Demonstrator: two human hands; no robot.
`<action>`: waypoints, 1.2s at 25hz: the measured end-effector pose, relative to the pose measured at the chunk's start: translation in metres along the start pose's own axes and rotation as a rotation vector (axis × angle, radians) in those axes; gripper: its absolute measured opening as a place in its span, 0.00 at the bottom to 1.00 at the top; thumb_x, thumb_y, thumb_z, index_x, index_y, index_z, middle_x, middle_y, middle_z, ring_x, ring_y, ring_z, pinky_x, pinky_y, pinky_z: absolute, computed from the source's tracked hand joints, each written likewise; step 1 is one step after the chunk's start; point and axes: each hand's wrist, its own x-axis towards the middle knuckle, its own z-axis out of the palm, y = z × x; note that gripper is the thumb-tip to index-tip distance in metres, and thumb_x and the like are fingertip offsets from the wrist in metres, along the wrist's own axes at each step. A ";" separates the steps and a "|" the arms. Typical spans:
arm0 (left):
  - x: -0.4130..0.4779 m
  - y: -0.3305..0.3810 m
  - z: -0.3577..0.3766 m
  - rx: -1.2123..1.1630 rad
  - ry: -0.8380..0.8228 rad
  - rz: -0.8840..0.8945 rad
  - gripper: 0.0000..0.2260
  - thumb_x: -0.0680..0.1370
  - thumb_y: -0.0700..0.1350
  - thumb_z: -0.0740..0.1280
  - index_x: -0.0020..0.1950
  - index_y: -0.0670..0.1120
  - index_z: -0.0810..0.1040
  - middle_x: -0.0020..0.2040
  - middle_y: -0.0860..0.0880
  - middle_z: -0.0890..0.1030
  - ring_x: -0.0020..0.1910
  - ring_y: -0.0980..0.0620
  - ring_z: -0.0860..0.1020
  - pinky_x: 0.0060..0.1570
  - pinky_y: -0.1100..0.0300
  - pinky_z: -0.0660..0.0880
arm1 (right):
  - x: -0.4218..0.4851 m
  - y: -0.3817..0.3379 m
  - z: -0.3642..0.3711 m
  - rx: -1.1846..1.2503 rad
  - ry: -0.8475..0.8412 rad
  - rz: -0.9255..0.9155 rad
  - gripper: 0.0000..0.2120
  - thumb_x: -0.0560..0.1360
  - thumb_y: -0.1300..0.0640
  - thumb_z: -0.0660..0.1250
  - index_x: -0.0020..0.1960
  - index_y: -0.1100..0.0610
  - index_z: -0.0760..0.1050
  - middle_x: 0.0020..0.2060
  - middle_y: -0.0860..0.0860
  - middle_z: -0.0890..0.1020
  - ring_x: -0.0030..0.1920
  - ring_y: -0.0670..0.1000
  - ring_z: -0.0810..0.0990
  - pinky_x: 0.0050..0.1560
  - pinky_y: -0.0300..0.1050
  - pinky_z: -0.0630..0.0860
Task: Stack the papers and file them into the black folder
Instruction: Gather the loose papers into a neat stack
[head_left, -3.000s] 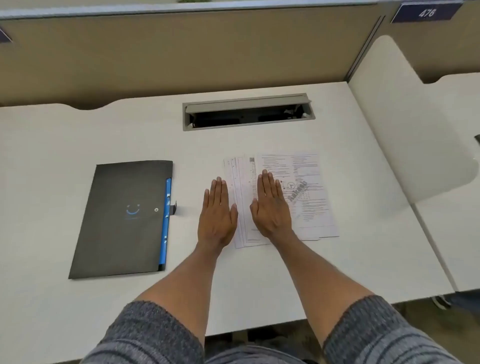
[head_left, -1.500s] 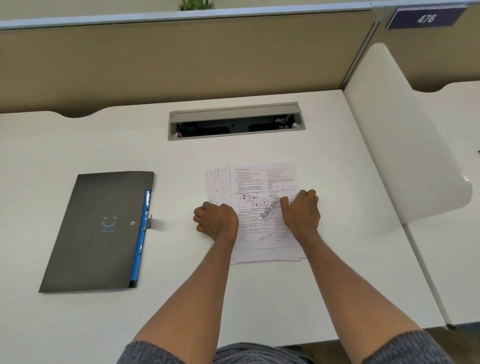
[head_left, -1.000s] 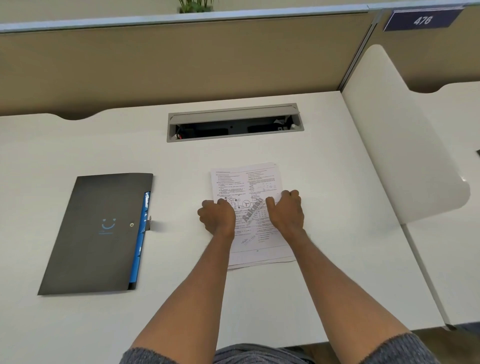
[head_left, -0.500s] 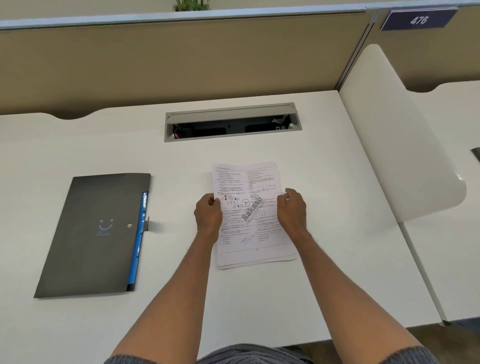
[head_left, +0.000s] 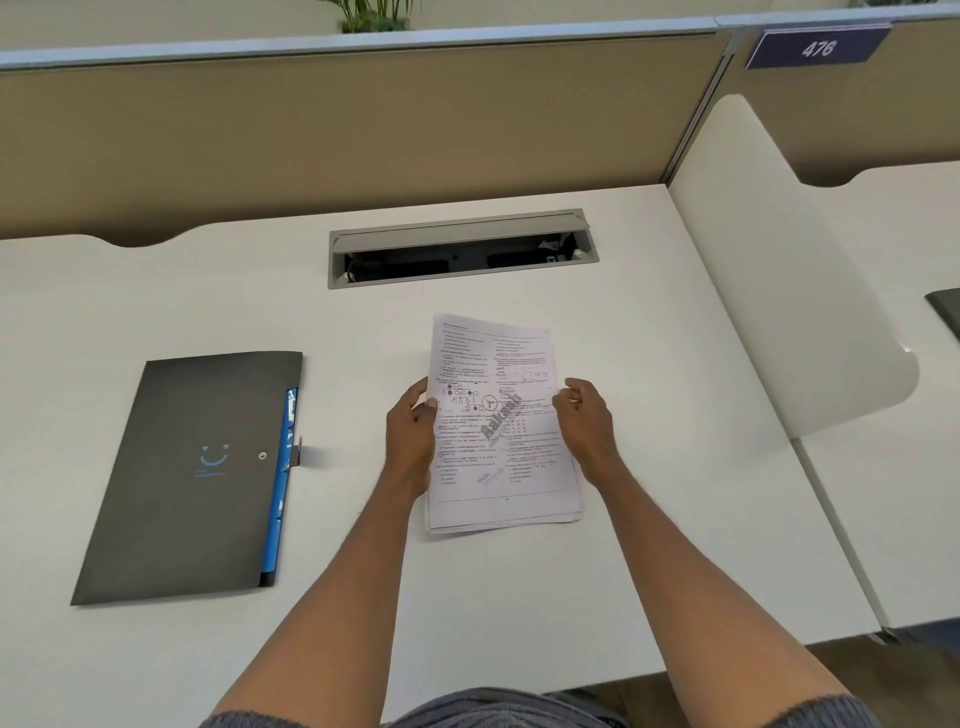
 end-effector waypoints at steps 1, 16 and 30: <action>-0.001 0.005 -0.005 -0.060 -0.038 -0.010 0.16 0.86 0.39 0.62 0.73 0.48 0.77 0.58 0.40 0.86 0.56 0.38 0.85 0.59 0.37 0.81 | 0.000 0.000 -0.004 0.057 -0.015 0.025 0.22 0.81 0.56 0.67 0.73 0.58 0.71 0.66 0.54 0.79 0.58 0.51 0.78 0.59 0.43 0.71; -0.002 0.088 -0.023 -0.072 -0.436 0.136 0.12 0.79 0.47 0.74 0.63 0.50 0.85 0.63 0.44 0.86 0.62 0.42 0.84 0.55 0.52 0.83 | -0.025 -0.066 -0.004 0.480 -0.260 -0.216 0.13 0.80 0.56 0.72 0.63 0.58 0.83 0.54 0.51 0.89 0.55 0.53 0.88 0.54 0.49 0.85; -0.006 0.053 -0.012 0.011 -0.266 0.296 0.14 0.77 0.41 0.76 0.55 0.61 0.87 0.58 0.51 0.88 0.59 0.48 0.84 0.59 0.51 0.83 | -0.036 -0.040 0.016 0.430 -0.192 -0.272 0.16 0.74 0.60 0.78 0.56 0.43 0.85 0.54 0.48 0.89 0.55 0.47 0.87 0.53 0.41 0.84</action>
